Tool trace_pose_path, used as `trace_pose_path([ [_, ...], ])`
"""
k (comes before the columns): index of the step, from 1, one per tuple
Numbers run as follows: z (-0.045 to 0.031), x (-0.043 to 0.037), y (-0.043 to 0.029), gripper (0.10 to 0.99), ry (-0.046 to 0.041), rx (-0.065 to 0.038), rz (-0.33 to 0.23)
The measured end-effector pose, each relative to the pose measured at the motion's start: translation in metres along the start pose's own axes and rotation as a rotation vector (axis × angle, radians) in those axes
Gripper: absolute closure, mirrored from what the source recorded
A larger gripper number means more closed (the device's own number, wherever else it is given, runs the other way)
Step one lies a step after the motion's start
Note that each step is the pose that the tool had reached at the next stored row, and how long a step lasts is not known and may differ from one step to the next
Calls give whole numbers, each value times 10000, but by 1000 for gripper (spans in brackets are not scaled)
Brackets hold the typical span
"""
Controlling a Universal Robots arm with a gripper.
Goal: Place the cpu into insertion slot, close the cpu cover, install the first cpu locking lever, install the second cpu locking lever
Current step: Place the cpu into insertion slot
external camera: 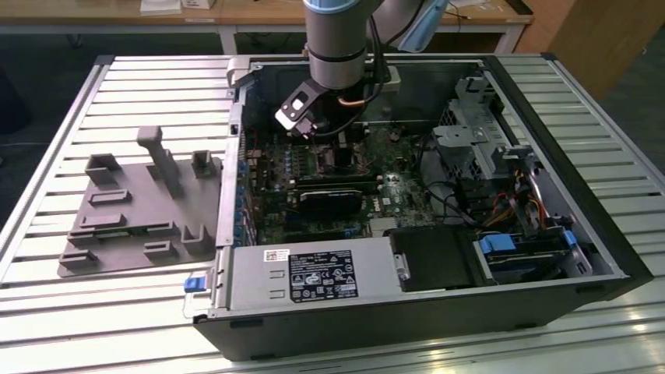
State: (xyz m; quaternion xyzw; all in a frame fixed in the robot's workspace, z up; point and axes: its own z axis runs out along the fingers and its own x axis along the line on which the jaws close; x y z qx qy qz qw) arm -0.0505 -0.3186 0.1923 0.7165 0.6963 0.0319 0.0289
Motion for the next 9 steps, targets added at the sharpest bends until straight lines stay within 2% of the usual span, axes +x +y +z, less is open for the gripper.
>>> trace_pose_path([
  [3, -42, 1, 4, 471, 3, -2, 1],
  [9, -188, 1, 16, 471, 2, -6, 0],
])
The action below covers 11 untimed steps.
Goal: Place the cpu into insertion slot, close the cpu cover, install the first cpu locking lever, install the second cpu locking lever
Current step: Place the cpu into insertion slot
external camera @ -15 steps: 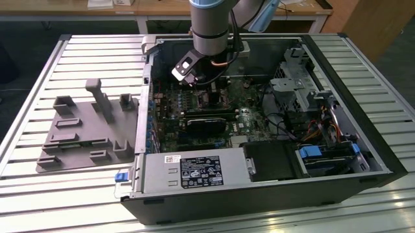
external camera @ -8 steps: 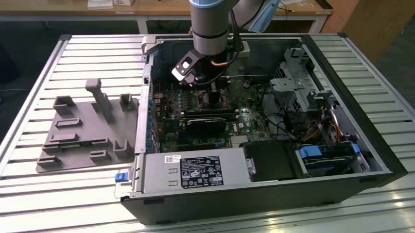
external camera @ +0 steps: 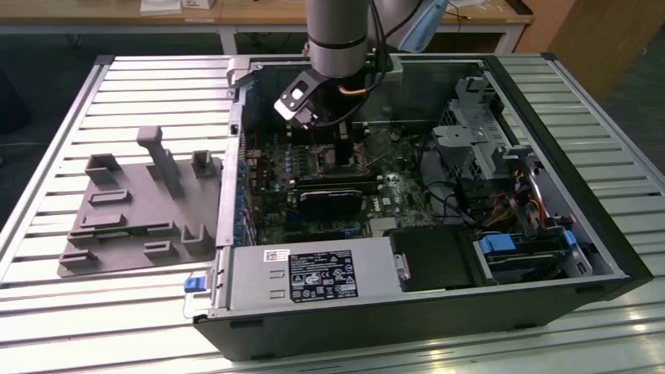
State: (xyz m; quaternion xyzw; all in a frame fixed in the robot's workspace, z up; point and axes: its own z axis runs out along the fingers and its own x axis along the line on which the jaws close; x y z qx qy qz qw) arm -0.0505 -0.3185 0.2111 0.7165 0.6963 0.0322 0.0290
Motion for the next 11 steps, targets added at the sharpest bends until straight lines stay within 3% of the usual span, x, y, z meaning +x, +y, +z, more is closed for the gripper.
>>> trace_pose_path([
  [11, -289, 2, 25, 471, -4, -3, 0],
])
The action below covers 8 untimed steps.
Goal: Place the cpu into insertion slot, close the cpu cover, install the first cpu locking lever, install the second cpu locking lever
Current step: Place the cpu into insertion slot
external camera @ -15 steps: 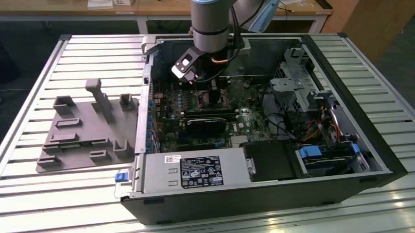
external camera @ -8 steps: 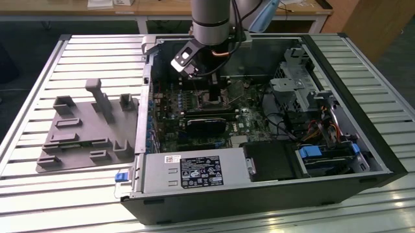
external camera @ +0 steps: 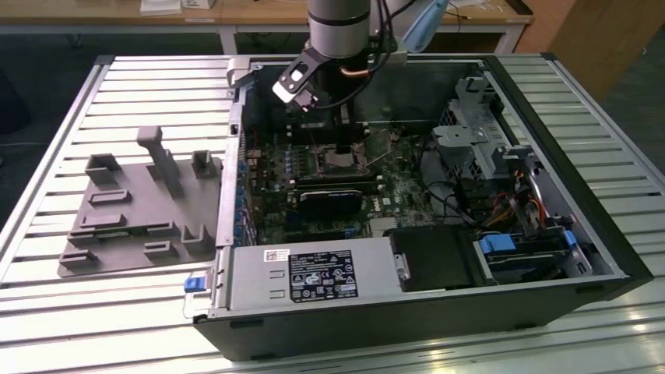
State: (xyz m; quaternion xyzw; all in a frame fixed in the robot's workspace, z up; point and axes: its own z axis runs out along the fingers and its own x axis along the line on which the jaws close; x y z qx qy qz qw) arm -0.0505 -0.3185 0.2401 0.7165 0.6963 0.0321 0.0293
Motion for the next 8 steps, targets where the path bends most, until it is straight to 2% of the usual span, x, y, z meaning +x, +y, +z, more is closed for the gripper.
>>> trace_pose_path([
  [4, -82, 1, 7, 471, -9, 0, -1],
  [8, -82, 1, 7, 471, -10, -1, -1],
])
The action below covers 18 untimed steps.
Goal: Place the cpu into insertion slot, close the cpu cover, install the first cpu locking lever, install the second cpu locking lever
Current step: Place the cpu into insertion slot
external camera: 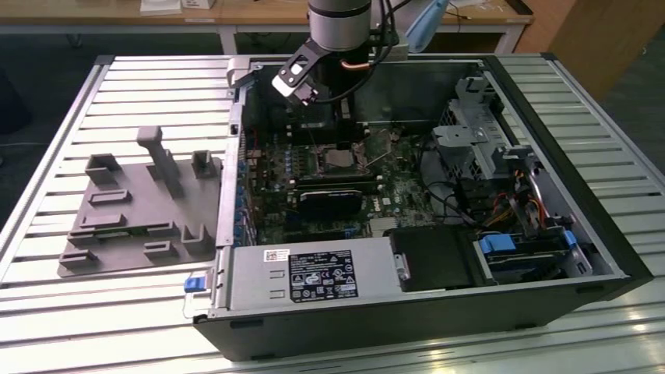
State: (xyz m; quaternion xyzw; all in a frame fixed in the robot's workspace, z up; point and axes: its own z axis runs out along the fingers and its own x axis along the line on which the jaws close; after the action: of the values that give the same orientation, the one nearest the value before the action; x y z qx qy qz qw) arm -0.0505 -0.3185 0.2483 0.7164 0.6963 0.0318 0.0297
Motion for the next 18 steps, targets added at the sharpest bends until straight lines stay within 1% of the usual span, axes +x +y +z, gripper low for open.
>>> trace_pose_path([
  [3, 0, 0, 0, 486, -1, 0, 0],
  [5, 0, 0, 0, 612, -1, 0, 0],
  [6, 0, 0, 0, 612, -1, 0, 0],
  [8, 0, 0, 0, 725, -1, 0, 0],
  [9, 0, 0, 0, 725, -1, 0, 0],
  [12, 0, 0, 0, 902, -2, 0, 0],
  [13, 0, 0, 0, 902, -1, 0, 0],
  [14, 0, 0, 0, 961, -2, 0, 0],
  [15, 0, 0, 0, 961, -2, 1, 0],
  [16, 0, 0, 0, 984, -2, 0, 0],
  [18, 0, 0, 0, 984, -2, 0, 0],
])
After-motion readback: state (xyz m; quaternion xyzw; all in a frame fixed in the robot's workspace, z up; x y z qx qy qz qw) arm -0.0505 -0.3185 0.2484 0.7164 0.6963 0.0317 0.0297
